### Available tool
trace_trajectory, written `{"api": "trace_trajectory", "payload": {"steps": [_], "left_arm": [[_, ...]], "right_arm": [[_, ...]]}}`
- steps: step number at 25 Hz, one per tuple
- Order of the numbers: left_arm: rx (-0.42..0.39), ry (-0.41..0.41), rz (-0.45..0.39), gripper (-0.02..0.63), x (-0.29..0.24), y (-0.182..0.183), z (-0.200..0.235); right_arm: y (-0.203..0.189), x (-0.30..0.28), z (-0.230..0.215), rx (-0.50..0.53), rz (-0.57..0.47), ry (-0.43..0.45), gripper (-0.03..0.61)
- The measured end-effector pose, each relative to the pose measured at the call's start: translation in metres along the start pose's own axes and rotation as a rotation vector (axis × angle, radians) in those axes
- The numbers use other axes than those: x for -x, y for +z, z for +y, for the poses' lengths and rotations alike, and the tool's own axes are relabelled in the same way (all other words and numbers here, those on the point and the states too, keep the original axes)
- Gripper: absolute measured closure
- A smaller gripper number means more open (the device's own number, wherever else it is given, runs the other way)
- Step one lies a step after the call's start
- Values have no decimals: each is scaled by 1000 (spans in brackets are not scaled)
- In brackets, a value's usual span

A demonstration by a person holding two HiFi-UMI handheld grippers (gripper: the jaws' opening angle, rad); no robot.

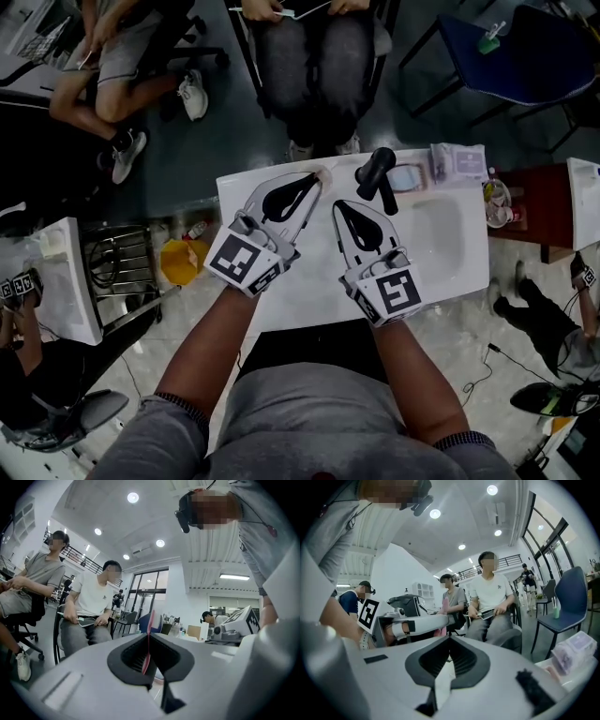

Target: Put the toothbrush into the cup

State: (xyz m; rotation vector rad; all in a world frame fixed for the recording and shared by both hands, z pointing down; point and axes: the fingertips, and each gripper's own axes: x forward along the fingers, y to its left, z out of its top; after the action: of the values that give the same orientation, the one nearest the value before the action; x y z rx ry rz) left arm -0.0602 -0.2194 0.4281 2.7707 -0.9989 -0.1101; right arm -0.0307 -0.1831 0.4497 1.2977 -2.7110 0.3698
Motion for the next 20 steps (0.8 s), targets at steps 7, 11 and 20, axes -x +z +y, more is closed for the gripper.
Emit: {"api": "trace_trajectory", "payload": {"steps": [7, 11, 20], "left_arm": [[50, -35, -24, 595, -13, 2, 11], [69, -44, -25, 595, -20, -4, 17], [89, -36, -1, 595, -26, -26, 27]], "right_arm": [[-5, -7, -1, -1, -7, -9, 566], [-9, -10, -5, -8, -7, -16, 566], [-22, -18, -11, -27, 10, -17, 566]]}}
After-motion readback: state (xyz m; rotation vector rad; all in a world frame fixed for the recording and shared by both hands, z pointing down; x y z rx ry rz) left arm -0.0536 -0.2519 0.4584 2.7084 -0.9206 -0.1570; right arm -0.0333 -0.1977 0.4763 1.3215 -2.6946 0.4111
